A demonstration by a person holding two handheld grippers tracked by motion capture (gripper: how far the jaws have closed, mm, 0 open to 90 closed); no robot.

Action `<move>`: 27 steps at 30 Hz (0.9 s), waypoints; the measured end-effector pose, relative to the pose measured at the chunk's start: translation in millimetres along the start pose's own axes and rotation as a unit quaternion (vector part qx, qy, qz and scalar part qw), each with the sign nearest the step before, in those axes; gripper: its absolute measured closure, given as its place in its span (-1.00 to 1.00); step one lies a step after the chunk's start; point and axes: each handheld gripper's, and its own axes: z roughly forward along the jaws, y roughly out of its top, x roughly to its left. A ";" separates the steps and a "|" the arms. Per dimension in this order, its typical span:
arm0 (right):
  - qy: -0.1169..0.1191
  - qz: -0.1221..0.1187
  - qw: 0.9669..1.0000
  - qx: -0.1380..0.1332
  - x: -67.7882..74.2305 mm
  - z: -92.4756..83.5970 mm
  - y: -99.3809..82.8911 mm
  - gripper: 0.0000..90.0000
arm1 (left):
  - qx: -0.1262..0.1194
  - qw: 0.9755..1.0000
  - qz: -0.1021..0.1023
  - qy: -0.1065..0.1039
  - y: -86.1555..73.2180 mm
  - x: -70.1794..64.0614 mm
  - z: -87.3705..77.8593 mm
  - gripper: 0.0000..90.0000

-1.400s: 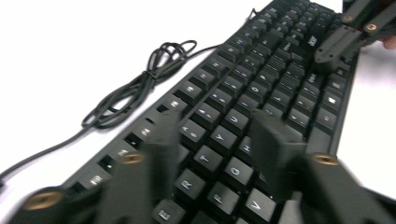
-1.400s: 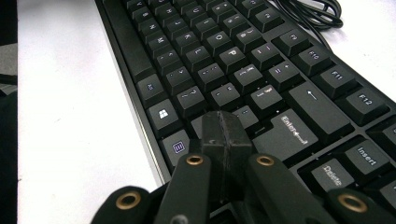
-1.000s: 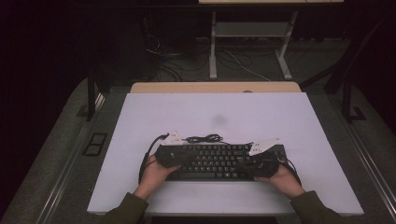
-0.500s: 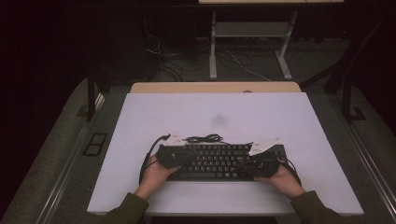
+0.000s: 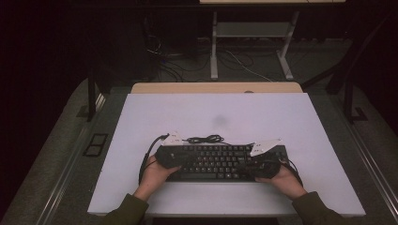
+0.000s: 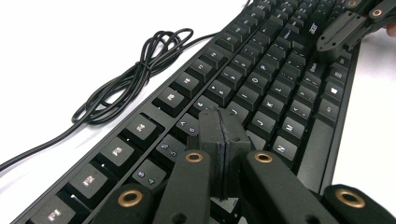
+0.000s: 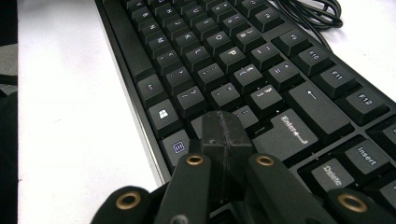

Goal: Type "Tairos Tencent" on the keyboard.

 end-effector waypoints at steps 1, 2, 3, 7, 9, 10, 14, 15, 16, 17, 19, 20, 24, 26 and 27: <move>0.000 -0.001 1.000 0.000 0.0 0.1 0.1 0.98 | -0.001 1.000 -0.002 -0.001 0.0 -0.2 -1.0 0.98; 0.000 -0.001 1.000 0.000 0.0 0.1 0.2 0.98 | -0.001 1.000 -0.002 -0.002 0.0 -0.2 -2.0 0.97; 0.000 0.000 1.000 0.000 0.0 0.0 0.2 0.98 | -0.002 1.000 -0.003 -0.003 -0.2 -0.2 -2.8 0.96; 0.000 -0.002 1.000 0.000 0.0 -0.6 0.7 0.98 | -0.001 1.000 -0.005 -0.004 -1.2 -0.4 -5.4 0.88; 0.001 -0.001 1.000 -0.003 -0.4 -1.7 1.0 0.98 | 0.000 1.000 -0.008 -0.005 -2.1 -0.5 -7.4 0.84; 0.002 0.002 1.000 -0.006 -0.3 -2.8 1.5 0.98 | 0.000 1.000 -0.008 -0.004 -2.5 -0.5 -8.8 0.82; 0.001 0.005 1.000 -0.015 -0.9 -5.5 2.5 0.95 | -0.004 1.000 -0.013 -0.003 -4.4 0.1 -13.6 0.75; 0.000 0.004 1.000 -0.017 -1.3 -5.9 2.6 0.93 | -0.004 1.000 -0.014 -0.003 -5.1 0.3 -14.9 0.75; 0.002 0.006 1.000 -0.019 -1.7 -6.3 2.7 0.92 | -0.004 1.000 -0.014 -0.003 -5.6 0.7 -16.0 0.74; 0.003 0.008 1.000 -0.021 -1.9 -6.8 2.9 0.91 | -0.005 1.000 -0.015 -0.003 -6.2 0.9 -17.2 0.74; 0.007 0.014 1.000 -0.027 -2.1 -8.1 3.6 0.86 | -0.006 1.000 -0.017 -0.003 -7.3 1.3 -19.8 0.75; 0.008 0.015 0.999 -0.031 -2.2 -8.5 4.1 0.82 | -0.005 1.000 -0.017 -0.003 -7.9 1.9 -21.3 0.76; 0.011 0.022 0.999 -0.045 -2.5 -10.1 6.0 0.71 | -0.006 1.000 -0.019 -0.002 -9.8 3.3 -26.5 0.84; 0.013 0.022 0.998 -0.050 -2.4 -10.0 7.3 0.64 | -0.005 1.000 -0.019 -0.003 -10.6 3.8 -28.5 0.89; 0.013 0.024 0.998 -0.052 -2.3 -9.9 7.9 0.60 | -0.006 1.000 -0.021 -0.004 -11.0 4.0 -29.2 0.91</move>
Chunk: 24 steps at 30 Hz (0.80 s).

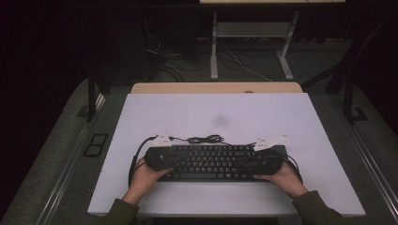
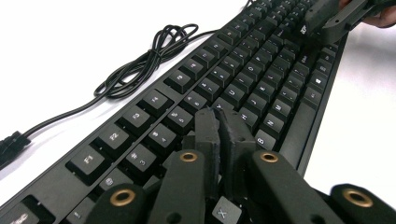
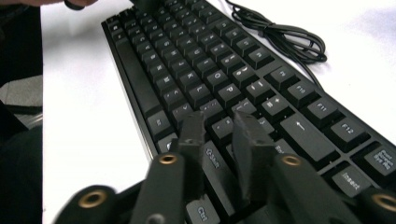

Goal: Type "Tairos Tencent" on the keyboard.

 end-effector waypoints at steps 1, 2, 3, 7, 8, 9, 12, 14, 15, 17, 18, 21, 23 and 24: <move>0.002 0.003 1.000 -0.002 0.2 0.1 0.6 0.57 | 0.000 1.000 0.000 0.000 -0.2 0.2 -0.5 0.94; 0.002 0.004 1.000 -0.003 0.3 0.5 1.1 0.52 | 0.001 1.000 0.001 0.000 -0.4 0.4 -1.2 0.96; 0.001 0.004 1.000 -0.006 0.2 1.0 1.6 0.47 | 0.002 1.000 0.002 -0.001 -0.5 0.8 -1.8 0.98; -0.003 0.011 1.000 -0.013 -0.9 3.5 4.4 0.27 | 0.005 1.000 0.004 0.003 -1.4 1.6 -2.8 0.98; -0.002 0.012 1.000 -0.016 -1.4 4.2 5.1 0.22 | 0.006 1.000 0.003 0.004 -1.8 1.7 -3.0 0.98; -0.002 0.016 1.000 -0.018 -1.5 4.9 6.0 0.16 | 0.007 1.000 0.004 0.004 -2.1 2.1 -3.1 0.98; -0.007 0.019 0.999 -0.025 -1.6 7.7 9.1 -0.03 | 0.008 1.000 0.003 0.007 -2.9 3.0 -3.3 0.98; -0.007 0.020 0.999 -0.028 -1.7 9.9 11.5 -0.11 | 0.010 1.000 0.003 0.009 -3.3 4.1 -4.0 0.98; -0.007 0.022 0.999 -0.029 -1.7 11.1 12.7 -0.13 | 0.009 1.000 0.003 0.010 -3.5 4.8 -4.2 0.98; -0.006 0.023 0.999 -0.033 -1.9 13.7 15.0 -0.17 | 0.008 1.000 0.001 0.012 -4.1 5.9 -4.5 0.98; -0.005 0.022 0.999 -0.033 -2.1 14.9 16.1 -0.18 | 0.008 1.000 0.000 0.014 -4.4 6.7 -4.7 0.98; -0.003 0.025 0.999 -0.037 -2.1 18.4 19.6 -0.20 | 0.010 1.000 0.001 0.017 -5.0 8.9 -5.5 0.98; -0.001 0.026 0.999 -0.039 -2.1 20.5 21.5 -0.21 | 0.008 1.000 -0.002 0.018 -5.4 10.1 -5.1 0.98; 0.000 0.024 0.999 -0.040 -2.3 21.4 22.3 -0.21 | 0.008 1.000 -0.004 0.019 -5.6 10.5 -4.8 0.98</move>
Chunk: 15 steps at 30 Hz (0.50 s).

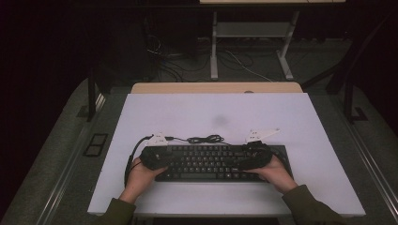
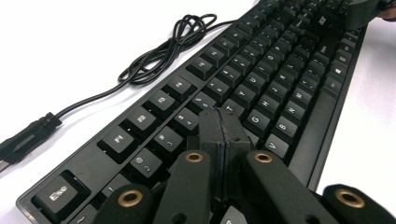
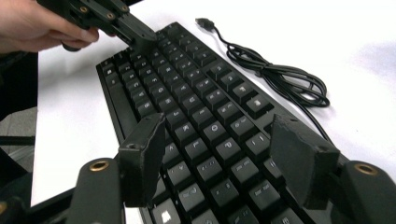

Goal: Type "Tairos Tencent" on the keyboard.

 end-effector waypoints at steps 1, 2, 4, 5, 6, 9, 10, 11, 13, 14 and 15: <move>0.000 0.003 1.000 -0.002 0.5 1.0 0.6 -0.21 | 0.000 1.000 0.002 0.000 -0.1 0.7 0.3 0.98; 0.002 0.002 1.000 -0.003 0.5 1.9 1.1 -0.21 | -0.001 1.000 0.000 0.001 -0.2 0.7 0.9 0.98; 0.003 0.001 1.000 -0.002 1.0 4.0 2.8 -0.22 | 0.002 1.000 0.001 0.001 -0.2 1.4 2.0 0.98; 0.003 0.001 1.000 -0.003 1.0 5.0 3.5 -0.22 | 0.000 1.000 -0.002 0.001 -0.4 1.1 3.4 0.98; 0.004 0.003 1.000 -0.004 1.3 6.2 4.4 -0.22 | 0.004 1.000 0.002 0.002 -0.3 1.8 4.0 0.98; 0.005 0.002 1.000 -0.005 1.5 10.5 6.9 -0.22 | 0.004 1.000 0.000 0.003 0.3 1.6 7.5 0.98; 0.007 0.000 1.000 -0.003 1.3 11.7 7.8 -0.22 | 0.006 1.000 0.004 0.003 0.6 2.3 8.0 0.98; 0.006 0.002 1.000 -0.005 1.6 13.3 8.6 -0.22 | 0.006 1.000 0.004 0.003 0.8 2.4 8.7 0.98; 0.006 0.001 1.000 -0.006 1.9 16.1 10.4 -0.22 | 0.010 1.000 0.006 0.003 0.9 2.7 10.2 0.98; 0.008 -0.002 1.000 -0.005 1.9 17.2 11.4 -0.22 | 0.010 1.000 0.006 0.003 0.9 2.6 11.2 0.98; 0.007 -0.001 1.000 -0.005 2.4 18.3 12.4 -0.22 | 0.010 1.000 0.005 0.004 0.8 2.6 12.3 0.98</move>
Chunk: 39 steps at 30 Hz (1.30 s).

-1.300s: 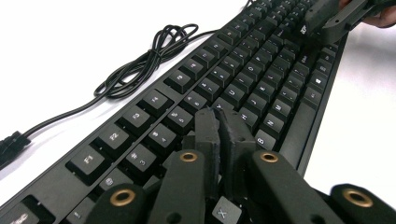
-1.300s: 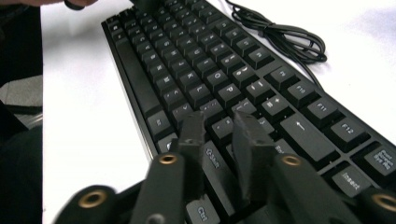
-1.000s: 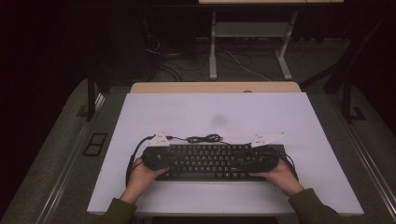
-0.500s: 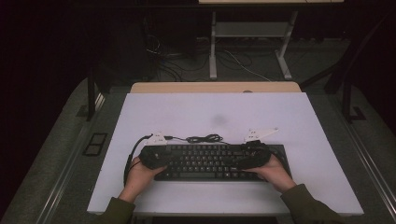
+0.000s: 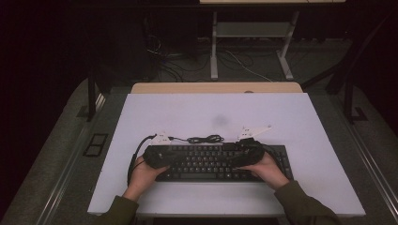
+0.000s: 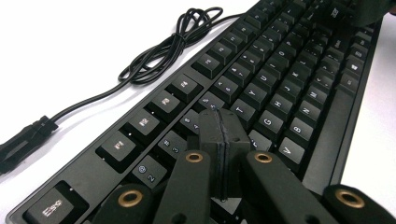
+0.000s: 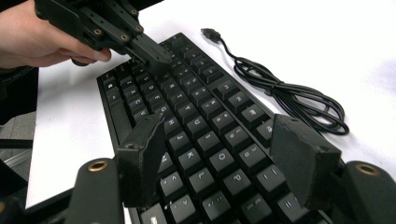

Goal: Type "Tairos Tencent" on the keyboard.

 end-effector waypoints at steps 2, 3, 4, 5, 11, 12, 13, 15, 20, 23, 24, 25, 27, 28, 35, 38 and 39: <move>0.002 -0.003 1.000 0.001 0.5 2.5 1.8 -0.22 | 0.004 1.000 0.004 0.001 0.6 0.7 1.0 0.98; 0.001 -0.001 1.000 -0.001 0.7 3.8 2.6 -0.22 | 0.003 1.000 0.003 0.001 0.7 0.7 1.5 0.98; 0.003 -0.003 1.000 -0.002 0.9 5.2 3.3 -0.22 | 0.003 1.000 0.003 0.001 0.9 0.8 1.7 0.98; 0.002 -0.004 1.000 -0.002 1.4 6.3 3.9 -0.22 | 0.004 1.000 0.004 0.001 1.0 0.8 1.8 0.98; 0.005 -0.005 1.000 0.001 3.5 9.2 3.3 -0.22 | 0.007 1.000 0.004 0.001 -0.1 0.3 3.2 0.98; 0.005 -0.005 1.000 0.003 3.2 9.1 2.7 -0.22 | 0.007 1.000 0.003 0.002 -0.2 0.3 3.1 0.98; 0.003 -0.005 1.000 0.003 3.0 9.0 2.5 -0.22 | 0.007 1.000 0.003 0.002 -0.3 0.3 3.0 0.98; 0.003 -0.005 1.000 0.003 2.3 8.6 2.3 -0.22 | 0.006 1.000 0.002 0.002 -0.6 0.5 3.1 0.98; 0.003 -0.004 1.000 0.002 1.7 8.3 2.0 -0.22 | 0.006 1.000 0.002 0.002 -0.7 0.6 3.4 0.98; 0.003 -0.004 1.000 0.003 1.7 8.5 1.7 -0.22 | 0.007 1.000 0.002 0.002 -1.0 0.7 3.8 0.98; 0.003 -0.005 1.000 0.003 1.7 8.6 1.7 -0.22 | 0.005 1.000 0.001 0.002 -1.2 0.4 4.5 0.98; 0.003 -0.004 1.000 0.003 1.7 8.6 1.7 -0.22 | 0.010 1.000 0.007 0.002 -1.4 1.0 4.8 0.98; 0.003 -0.005 1.000 0.003 1.7 8.6 1.7 -0.22 | 0.009 1.000 0.005 0.001 -1.6 0.9 5.3 0.98; 0.003 -0.005 1.000 0.003 1.6 8.5 1.6 -0.22 | 0.011 1.000 0.005 0.002 -1.4 0.6 5.2 0.98; 0.002 -0.004 1.000 0.001 1.6 8.1 1.8 -0.22 | 0.007 1.000 0.006 0.000 0.1 0.1 2.7 0.98; 0.001 -0.004 1.000 0.000 1.2 7.9 1.9 -0.22 | 0.005 1.000 0.007 -0.001 0.8 -0.9 1.7 0.98; 0.001 -0.004 1.000 0.000 1.0 7.8 1.9 -0.22 | 0.004 1.000 0.007 -0.001 0.9 -1.4 1.8 0.98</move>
